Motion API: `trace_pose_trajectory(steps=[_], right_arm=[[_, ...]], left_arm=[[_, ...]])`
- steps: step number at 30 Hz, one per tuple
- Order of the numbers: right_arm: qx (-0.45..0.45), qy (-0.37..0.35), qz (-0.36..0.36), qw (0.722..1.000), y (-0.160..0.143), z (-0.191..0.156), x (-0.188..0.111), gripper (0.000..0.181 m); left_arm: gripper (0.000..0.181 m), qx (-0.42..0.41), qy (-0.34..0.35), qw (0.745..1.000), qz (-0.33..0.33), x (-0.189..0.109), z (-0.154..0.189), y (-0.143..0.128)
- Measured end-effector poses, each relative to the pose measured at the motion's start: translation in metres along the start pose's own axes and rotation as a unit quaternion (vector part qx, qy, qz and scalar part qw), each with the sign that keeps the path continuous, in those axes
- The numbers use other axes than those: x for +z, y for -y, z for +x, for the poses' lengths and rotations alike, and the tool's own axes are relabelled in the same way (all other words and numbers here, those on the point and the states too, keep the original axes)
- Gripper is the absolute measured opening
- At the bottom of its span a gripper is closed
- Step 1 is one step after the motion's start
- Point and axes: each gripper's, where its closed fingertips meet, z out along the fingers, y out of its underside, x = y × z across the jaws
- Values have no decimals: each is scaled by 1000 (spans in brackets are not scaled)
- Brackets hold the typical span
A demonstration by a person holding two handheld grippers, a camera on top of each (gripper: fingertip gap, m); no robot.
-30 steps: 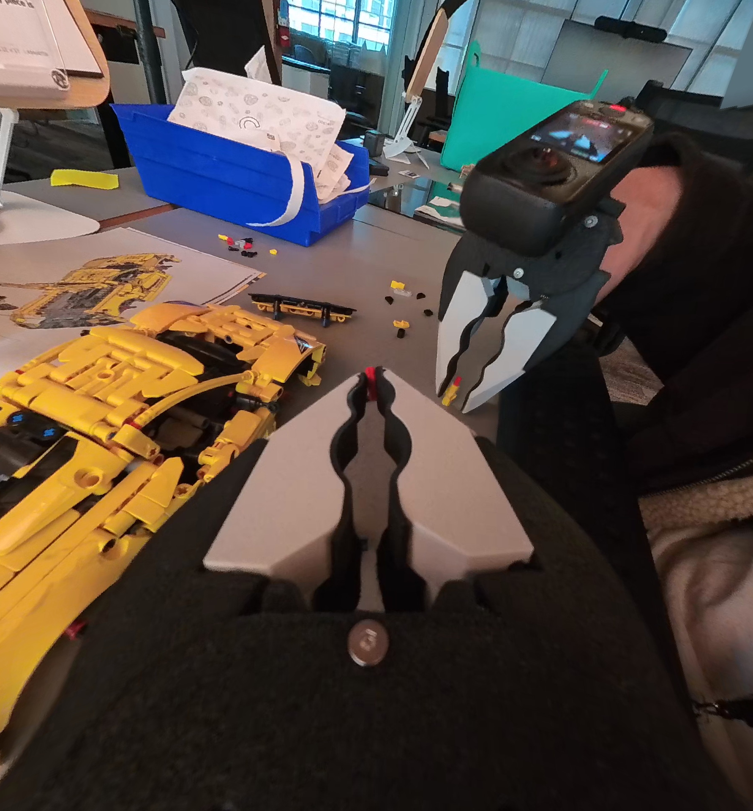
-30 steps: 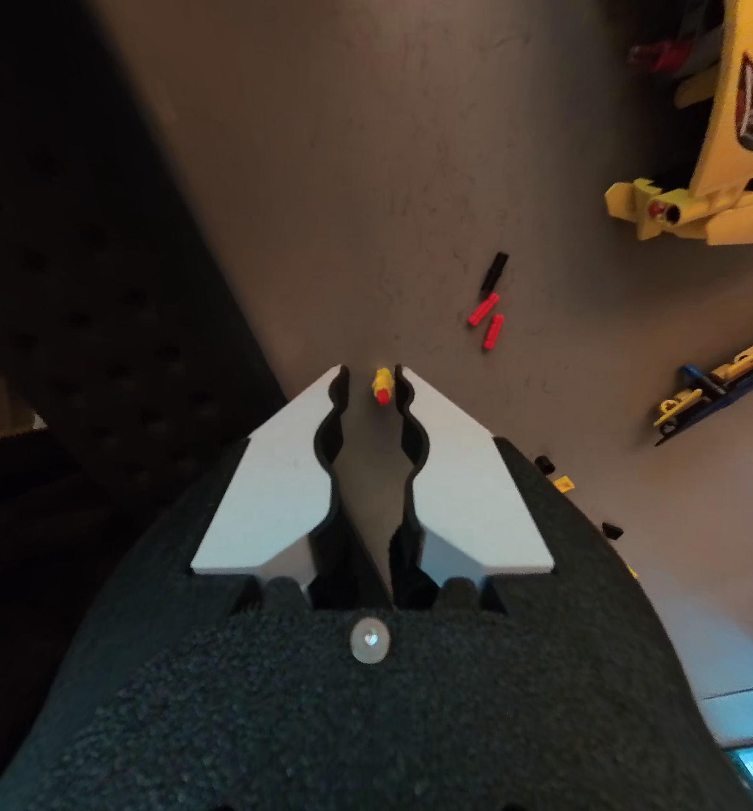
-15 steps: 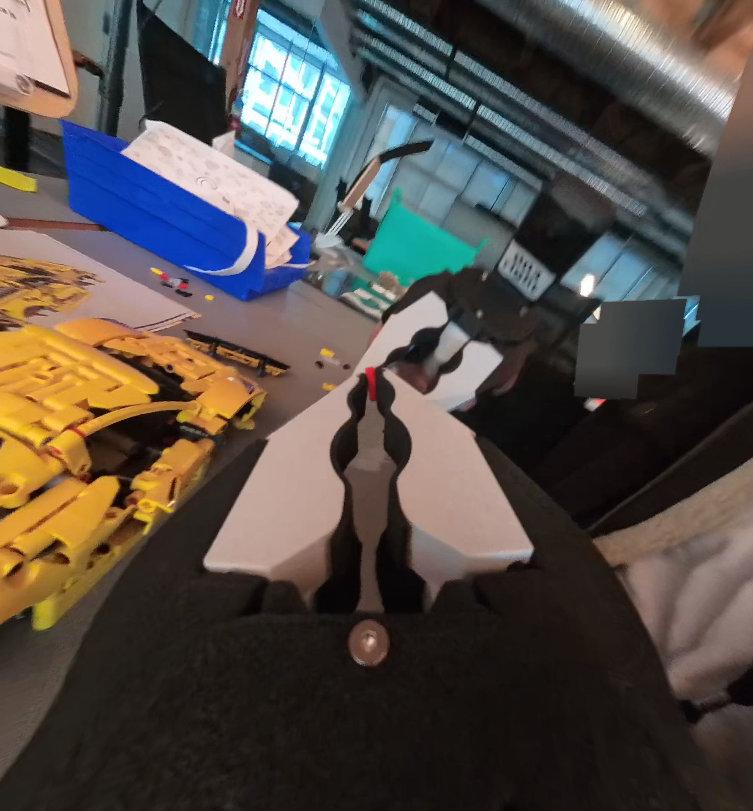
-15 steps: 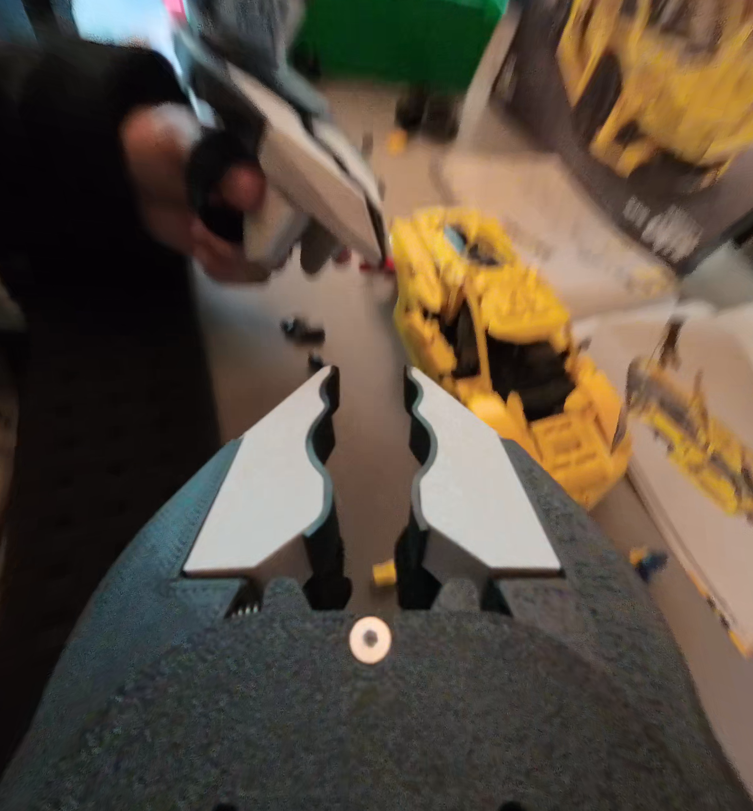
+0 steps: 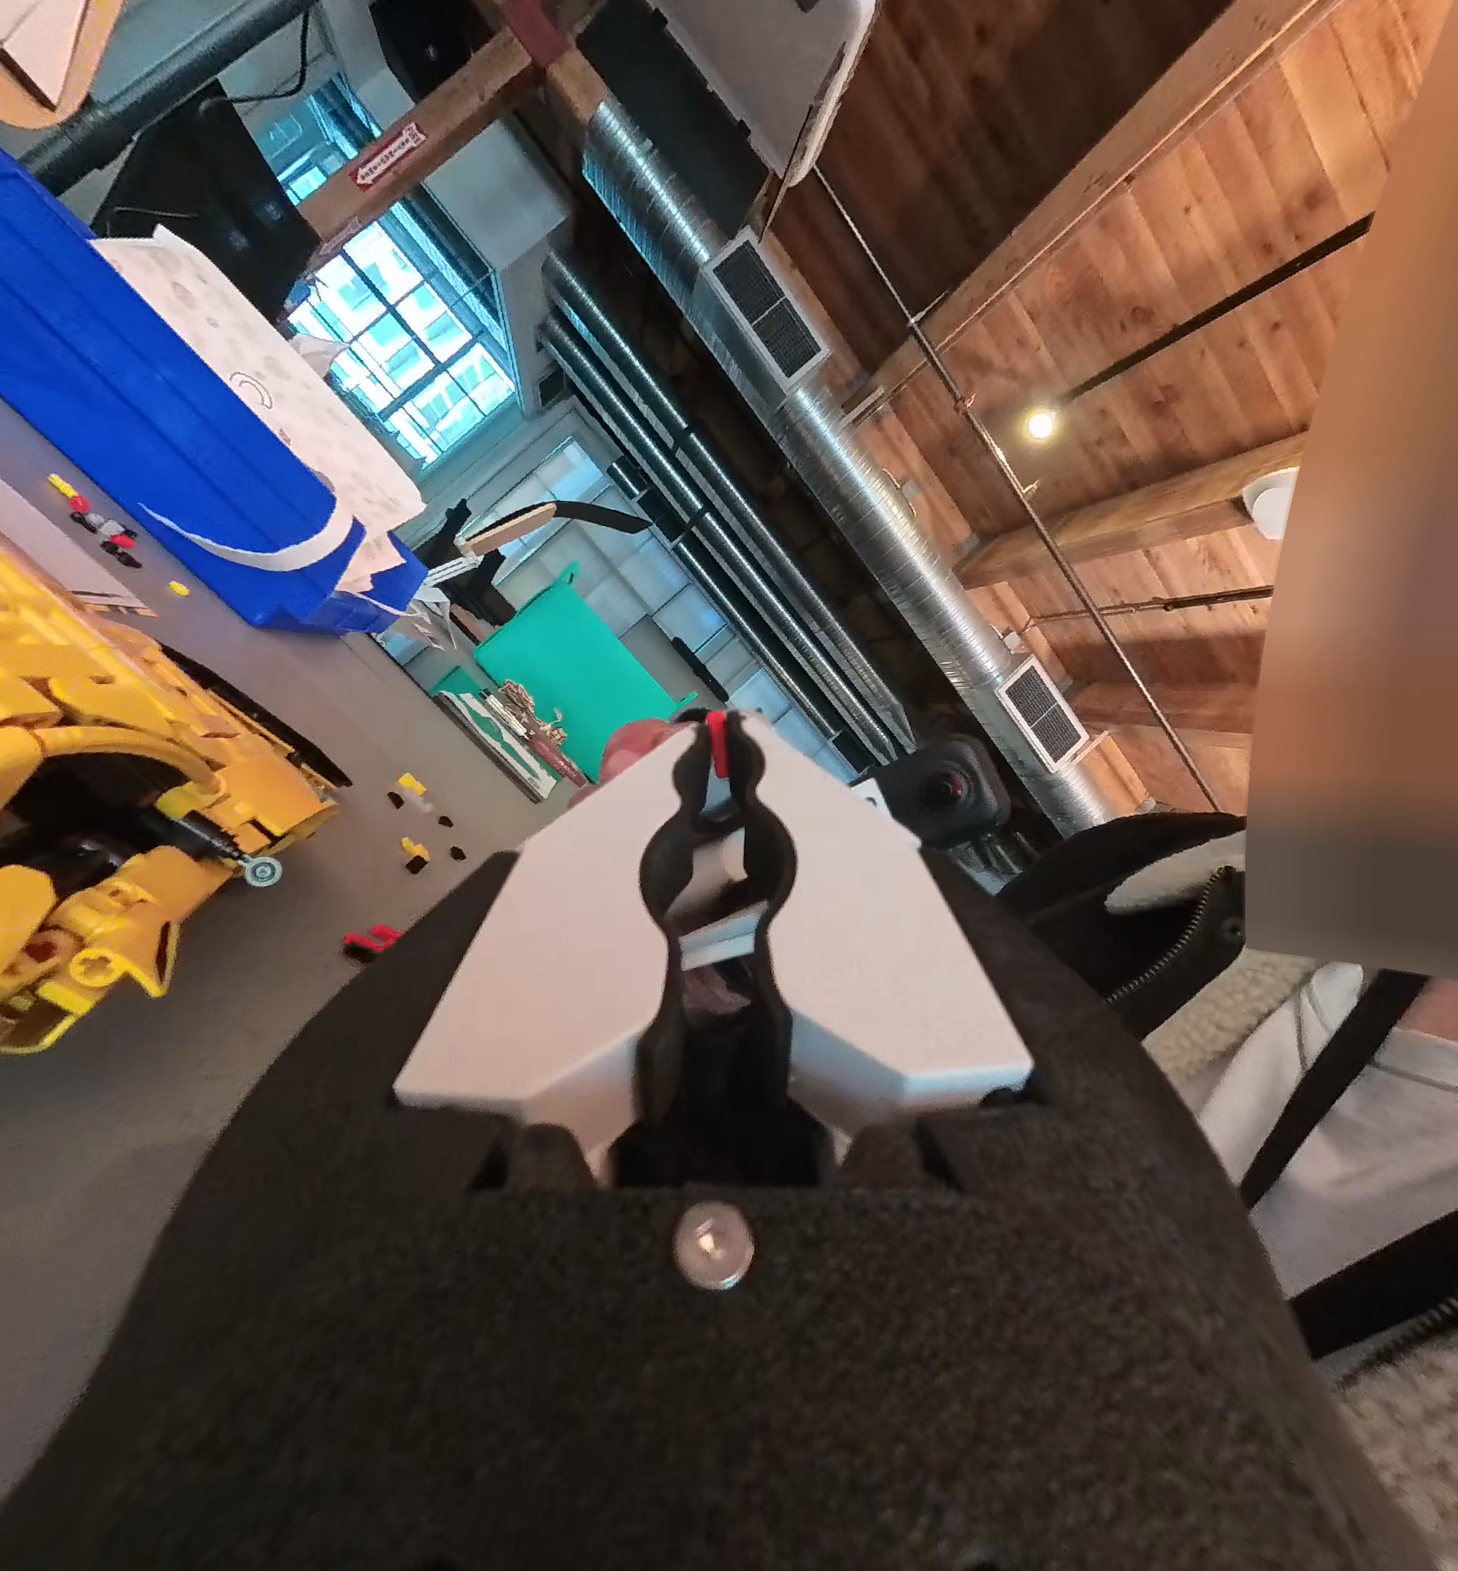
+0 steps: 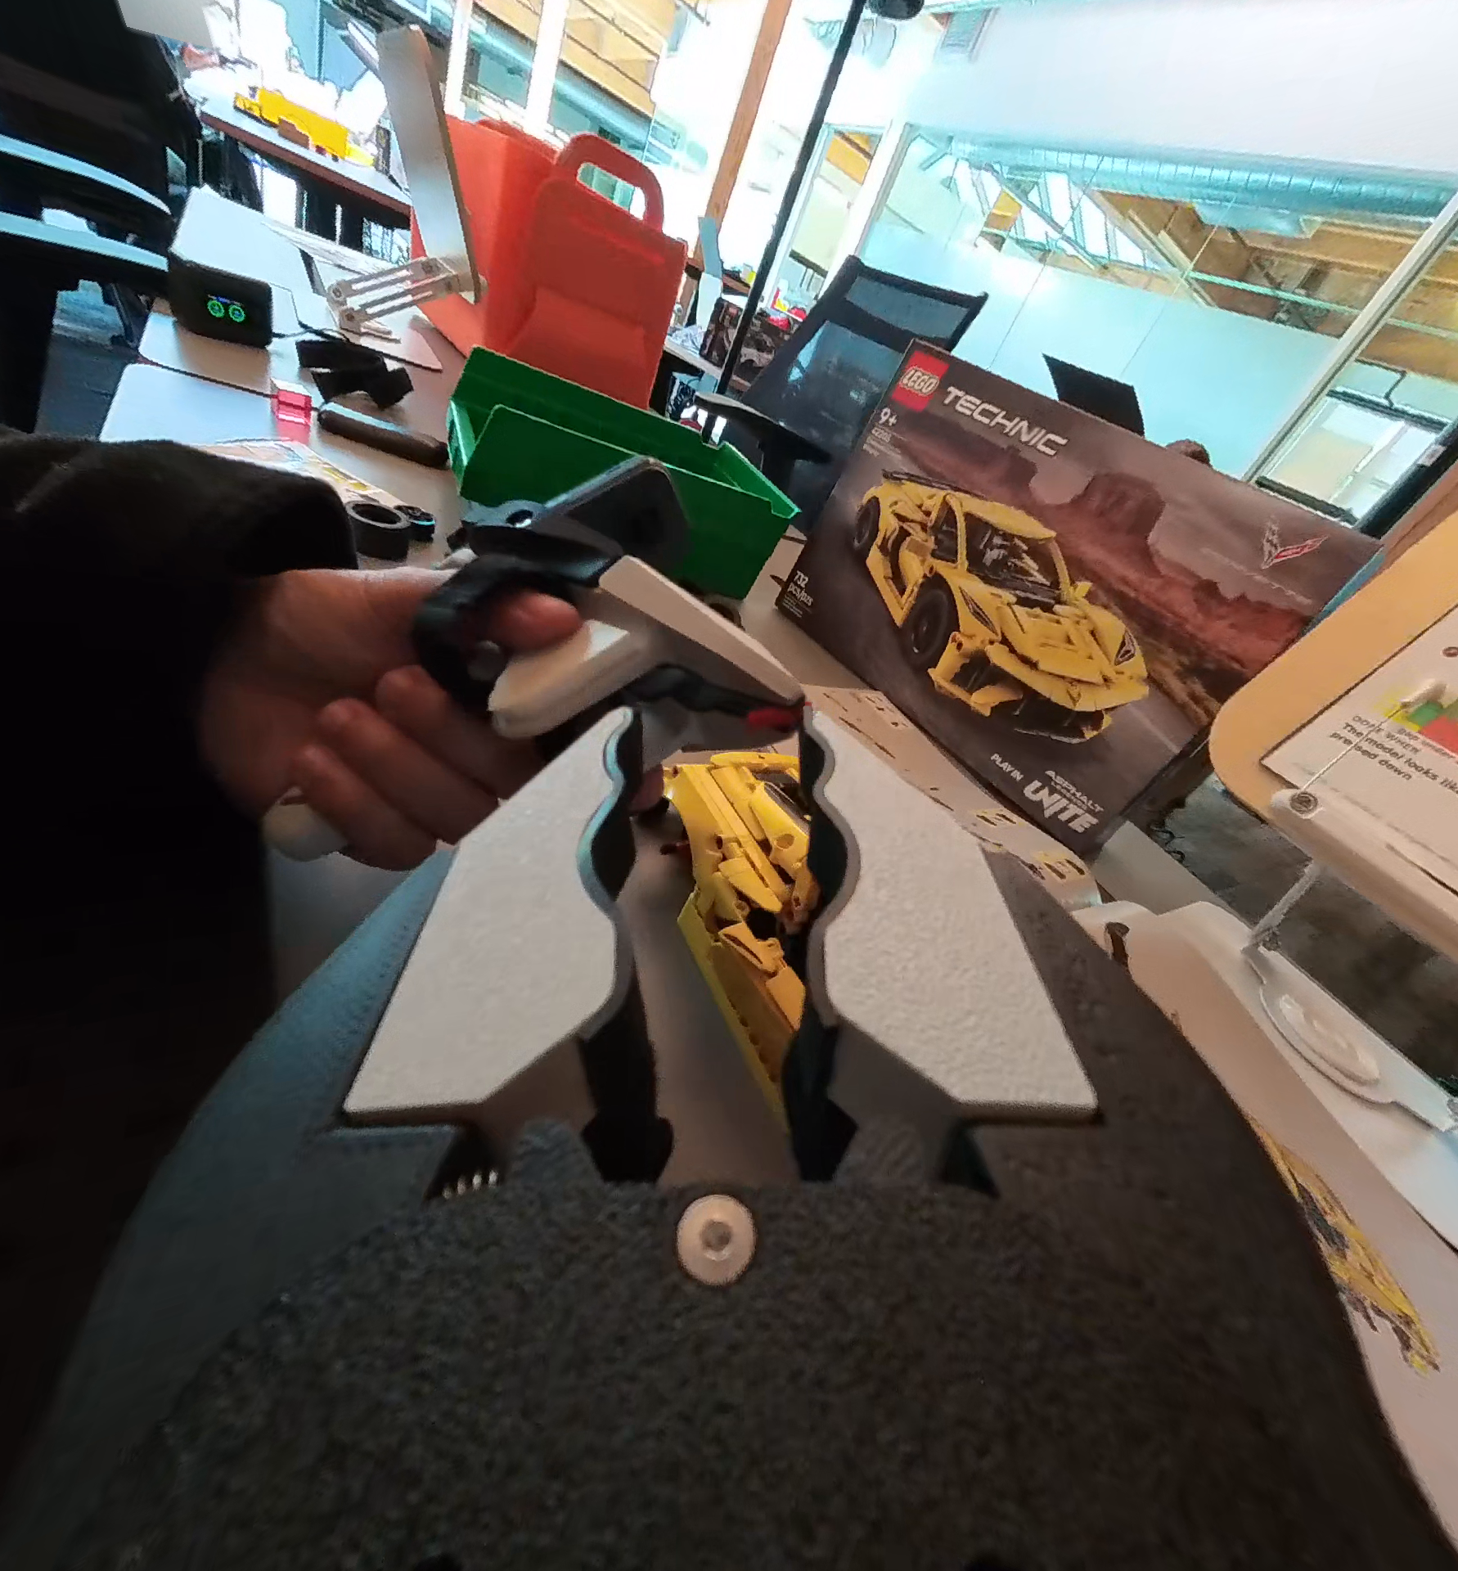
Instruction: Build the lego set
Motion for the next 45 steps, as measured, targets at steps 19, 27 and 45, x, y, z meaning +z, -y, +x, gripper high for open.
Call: trace_pose_trajectory(steps=[19, 27, 45], right_arm=[[-49, -57, -17, 997, 0, 14, 1, 5], [7, 25, 8, 1000, 6, 5, -8, 4], [63, 133, -26, 989, -12, -3, -29, 9]], left_arm=[[3, -74, -44, 996, 0, 0, 2, -4], [4, -85, -75, 993, -38, 2, 11, -13], [3, -71, -39, 992, -101, 5, 2, -36]])
